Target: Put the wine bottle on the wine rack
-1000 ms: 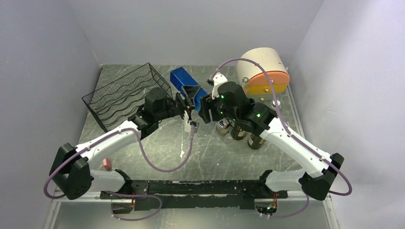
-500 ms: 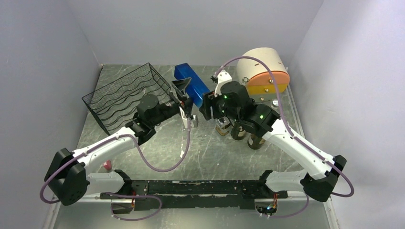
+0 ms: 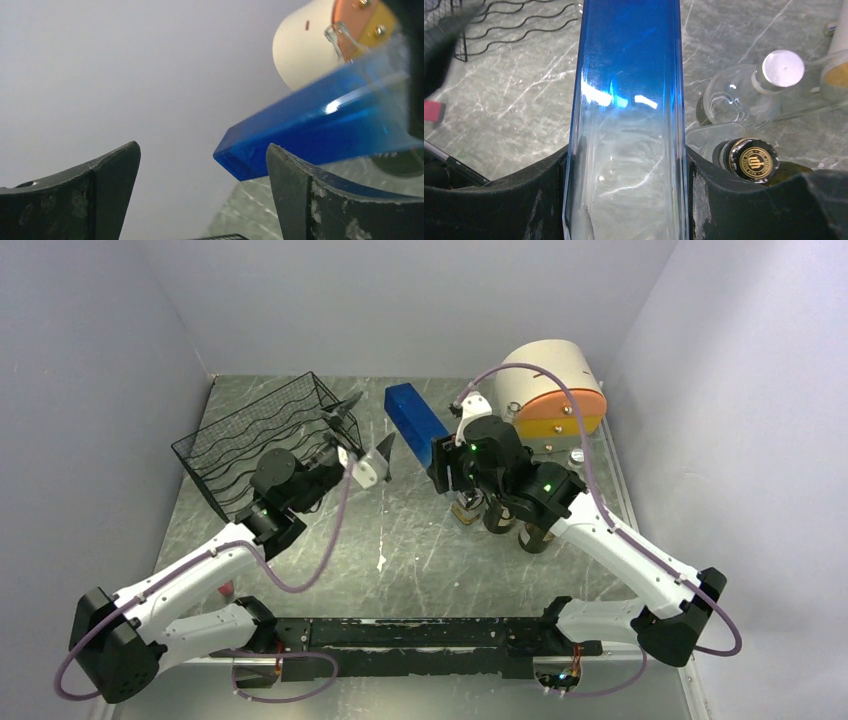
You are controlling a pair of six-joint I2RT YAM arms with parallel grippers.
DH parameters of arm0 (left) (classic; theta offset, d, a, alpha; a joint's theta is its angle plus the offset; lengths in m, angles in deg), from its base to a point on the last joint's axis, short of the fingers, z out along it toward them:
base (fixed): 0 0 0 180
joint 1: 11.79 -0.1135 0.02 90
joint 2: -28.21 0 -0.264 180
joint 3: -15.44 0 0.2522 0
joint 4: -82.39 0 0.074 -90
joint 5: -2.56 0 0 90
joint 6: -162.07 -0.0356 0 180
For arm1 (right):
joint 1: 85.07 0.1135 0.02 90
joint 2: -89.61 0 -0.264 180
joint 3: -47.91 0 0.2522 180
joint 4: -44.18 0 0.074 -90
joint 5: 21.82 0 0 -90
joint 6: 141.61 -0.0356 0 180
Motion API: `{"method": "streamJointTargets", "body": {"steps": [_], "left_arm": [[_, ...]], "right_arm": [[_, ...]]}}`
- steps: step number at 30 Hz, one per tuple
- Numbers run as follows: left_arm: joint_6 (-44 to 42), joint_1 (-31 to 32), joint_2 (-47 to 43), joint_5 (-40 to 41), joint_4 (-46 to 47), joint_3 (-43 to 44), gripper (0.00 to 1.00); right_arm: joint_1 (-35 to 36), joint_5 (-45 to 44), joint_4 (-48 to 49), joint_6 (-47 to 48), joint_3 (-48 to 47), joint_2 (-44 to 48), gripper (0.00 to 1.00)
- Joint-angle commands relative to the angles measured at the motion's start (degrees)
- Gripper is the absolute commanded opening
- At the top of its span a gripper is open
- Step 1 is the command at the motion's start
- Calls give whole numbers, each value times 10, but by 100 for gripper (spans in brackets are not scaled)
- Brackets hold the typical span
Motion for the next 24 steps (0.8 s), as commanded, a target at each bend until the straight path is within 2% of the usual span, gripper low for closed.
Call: {"method": "streamJointTargets", "body": {"steps": [1,4,10,16,24], "left_arm": [[270,1,-17,158,14,23,99],[418,1,-32,216,-46,54,99],[634,0,-31,319,-346,175,99],[681,0,-62,285,-458,201,99],[661,0,-100,301,-501,216,99]], "right_arm": [[0,14,121,2,-1,27,0],[0,38,139,11,18,25,0],[0,105,165,24,46,21,0],[5,148,201,1,91,2,0],[37,163,286,-24,133,-57,0]]}}
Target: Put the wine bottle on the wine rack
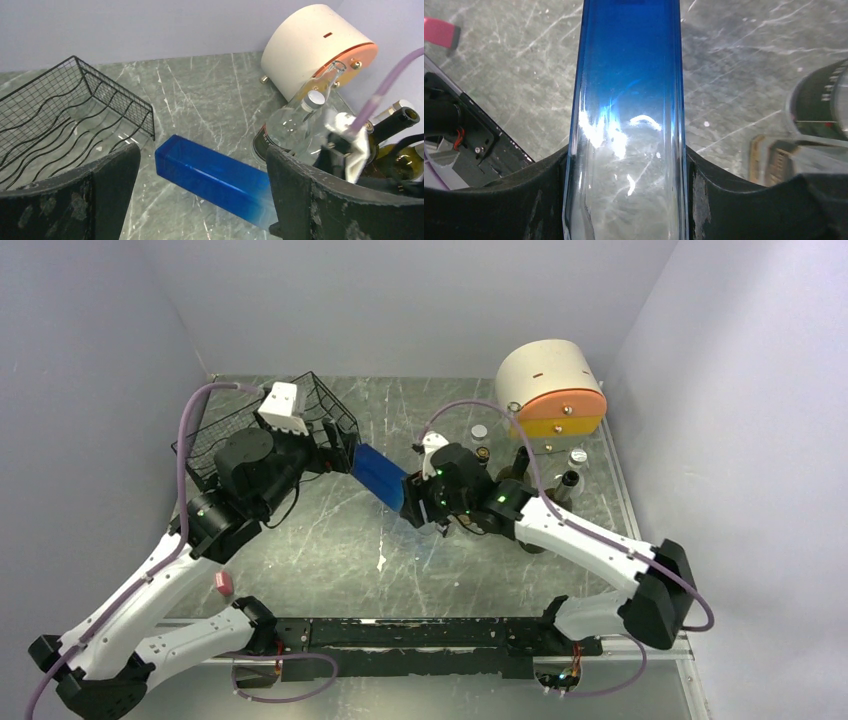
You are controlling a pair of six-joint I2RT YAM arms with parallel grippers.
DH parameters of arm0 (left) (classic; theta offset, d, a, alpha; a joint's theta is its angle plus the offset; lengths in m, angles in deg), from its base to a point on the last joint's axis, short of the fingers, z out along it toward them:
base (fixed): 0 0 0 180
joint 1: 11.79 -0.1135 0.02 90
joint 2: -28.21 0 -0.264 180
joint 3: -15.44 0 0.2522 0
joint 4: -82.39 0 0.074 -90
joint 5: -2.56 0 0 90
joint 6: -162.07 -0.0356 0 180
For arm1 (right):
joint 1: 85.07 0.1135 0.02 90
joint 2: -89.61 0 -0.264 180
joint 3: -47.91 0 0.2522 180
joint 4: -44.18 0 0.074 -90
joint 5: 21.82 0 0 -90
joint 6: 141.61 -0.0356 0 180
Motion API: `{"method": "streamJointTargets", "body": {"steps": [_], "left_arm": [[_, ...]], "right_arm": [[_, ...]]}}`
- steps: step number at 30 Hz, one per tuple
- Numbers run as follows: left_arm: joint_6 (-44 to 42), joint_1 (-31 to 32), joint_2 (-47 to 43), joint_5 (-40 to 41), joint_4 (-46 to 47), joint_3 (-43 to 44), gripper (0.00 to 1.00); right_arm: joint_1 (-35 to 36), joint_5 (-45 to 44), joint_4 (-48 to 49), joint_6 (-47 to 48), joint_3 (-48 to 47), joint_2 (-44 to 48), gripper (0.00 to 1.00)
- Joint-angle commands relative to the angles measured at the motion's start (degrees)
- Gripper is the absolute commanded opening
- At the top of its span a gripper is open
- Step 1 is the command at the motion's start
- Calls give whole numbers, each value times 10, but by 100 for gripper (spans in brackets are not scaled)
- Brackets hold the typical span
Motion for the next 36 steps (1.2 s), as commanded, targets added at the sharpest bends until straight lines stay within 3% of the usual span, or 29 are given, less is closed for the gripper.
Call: {"method": "streamJointTargets", "body": {"steps": [1,10,15,20,36], "left_arm": [[-2,0,-26,30,-34,24,99],[-122,0,-64,20,92,-19,99],[-144,0,-82,-1,124,-49,99],[-160,0,-119,10,216,-129,99],[-178,0,-105,29,180,-114,99]], "right_arm": [[20,19,172,-16,-11,-19,0],[72,8,225,-7,-42,-115,0],[87,1,276,-24,-48,-147,0],[91,-15,303,-38,-54,-173,0],[92,-42,369,-25,-72,-235,0]]}}
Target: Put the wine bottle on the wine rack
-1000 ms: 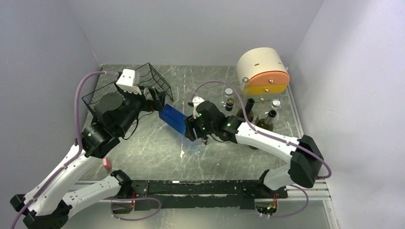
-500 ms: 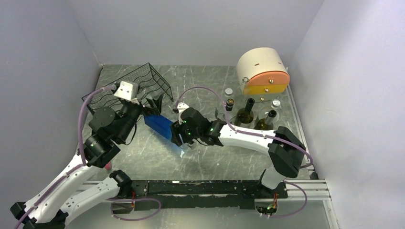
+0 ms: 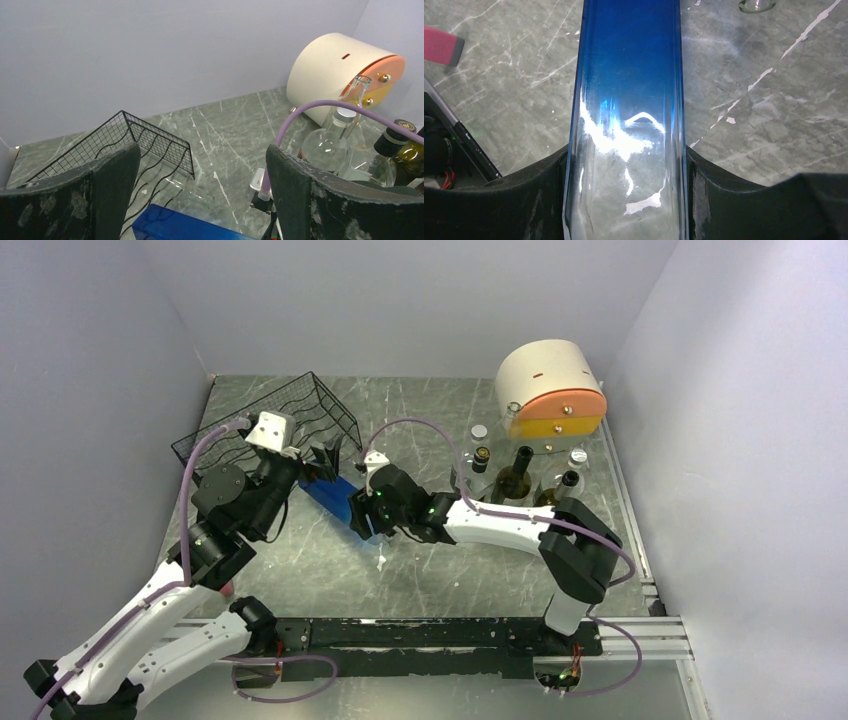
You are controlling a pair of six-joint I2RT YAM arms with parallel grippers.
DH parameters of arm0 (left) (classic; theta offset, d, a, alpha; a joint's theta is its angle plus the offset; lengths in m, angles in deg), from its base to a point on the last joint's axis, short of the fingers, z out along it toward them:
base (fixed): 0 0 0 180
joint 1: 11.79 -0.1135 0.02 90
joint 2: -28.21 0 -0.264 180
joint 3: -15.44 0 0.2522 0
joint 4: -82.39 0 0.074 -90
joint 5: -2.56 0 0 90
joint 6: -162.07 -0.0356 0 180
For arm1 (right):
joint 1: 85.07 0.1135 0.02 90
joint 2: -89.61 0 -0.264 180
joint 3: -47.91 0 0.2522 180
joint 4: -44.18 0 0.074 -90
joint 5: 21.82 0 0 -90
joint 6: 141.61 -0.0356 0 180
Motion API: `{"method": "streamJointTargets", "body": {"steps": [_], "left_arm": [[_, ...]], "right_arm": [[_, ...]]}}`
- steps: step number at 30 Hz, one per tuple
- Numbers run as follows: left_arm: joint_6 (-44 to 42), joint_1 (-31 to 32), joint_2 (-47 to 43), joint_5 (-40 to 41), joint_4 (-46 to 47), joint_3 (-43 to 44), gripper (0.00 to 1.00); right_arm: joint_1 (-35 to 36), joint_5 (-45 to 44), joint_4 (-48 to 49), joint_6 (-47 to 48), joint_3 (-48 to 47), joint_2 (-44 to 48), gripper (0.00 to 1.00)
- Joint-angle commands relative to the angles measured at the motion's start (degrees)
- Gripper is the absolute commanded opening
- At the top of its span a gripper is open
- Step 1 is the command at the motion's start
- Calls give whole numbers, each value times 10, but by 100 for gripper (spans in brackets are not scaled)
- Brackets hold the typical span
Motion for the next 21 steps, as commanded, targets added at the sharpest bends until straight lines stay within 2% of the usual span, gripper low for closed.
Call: {"method": "streamJointTargets", "body": {"steps": [1,11,21], "left_arm": [[-7,1,1,7,11,17,99],[-5,1,-1,7,10,17,99],[-2,0,0,6,8,17,99]], "right_arm": [[1,-19,152,2,-43,3,0],[1,-46,226,-2,-37,-20,0],[2,-48,252,1,-59,-55,0]]}}
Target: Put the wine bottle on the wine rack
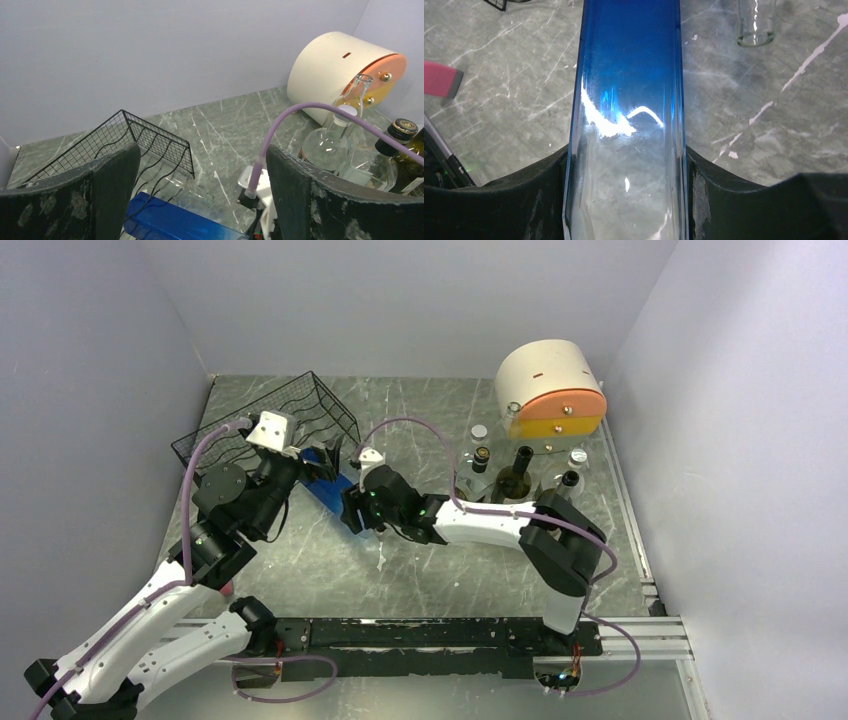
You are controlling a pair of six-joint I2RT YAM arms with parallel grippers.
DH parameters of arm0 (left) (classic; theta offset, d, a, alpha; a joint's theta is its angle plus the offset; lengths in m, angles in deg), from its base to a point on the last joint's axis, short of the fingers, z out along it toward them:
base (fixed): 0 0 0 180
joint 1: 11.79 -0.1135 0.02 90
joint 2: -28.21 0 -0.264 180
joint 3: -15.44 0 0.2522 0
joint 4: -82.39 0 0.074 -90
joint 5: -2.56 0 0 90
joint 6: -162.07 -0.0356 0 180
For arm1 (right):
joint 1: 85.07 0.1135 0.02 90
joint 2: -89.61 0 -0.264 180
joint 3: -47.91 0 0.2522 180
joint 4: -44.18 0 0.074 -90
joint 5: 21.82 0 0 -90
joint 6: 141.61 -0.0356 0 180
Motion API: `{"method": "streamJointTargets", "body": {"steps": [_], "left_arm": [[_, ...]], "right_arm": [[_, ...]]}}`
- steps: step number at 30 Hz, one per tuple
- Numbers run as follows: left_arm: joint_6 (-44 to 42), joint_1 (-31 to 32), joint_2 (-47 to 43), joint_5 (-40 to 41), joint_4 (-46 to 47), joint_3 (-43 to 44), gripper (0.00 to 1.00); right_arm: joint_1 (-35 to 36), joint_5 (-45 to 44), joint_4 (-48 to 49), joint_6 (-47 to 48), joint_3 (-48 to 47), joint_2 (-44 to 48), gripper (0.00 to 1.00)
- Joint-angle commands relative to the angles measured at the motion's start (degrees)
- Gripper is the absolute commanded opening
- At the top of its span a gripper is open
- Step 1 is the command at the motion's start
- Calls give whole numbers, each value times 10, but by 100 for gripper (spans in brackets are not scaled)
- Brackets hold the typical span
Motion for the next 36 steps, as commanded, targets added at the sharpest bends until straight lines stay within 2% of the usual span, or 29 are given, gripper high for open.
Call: {"method": "streamJointTargets", "body": {"steps": [1,11,27,36], "left_arm": [[0,0,-2,6,9,17,99],[17,1,13,16,-15,50,99],[40,0,14,-3,-73,82,99],[46,0,16,-9,-89,86,99]], "right_arm": [[0,-23,175,3,-62,-20,0],[0,-72,264,36,-151,-118,0],[-1,-97,204,50,-313,-264,0],[-1,-114,159,45,-359,-305,14]]}}
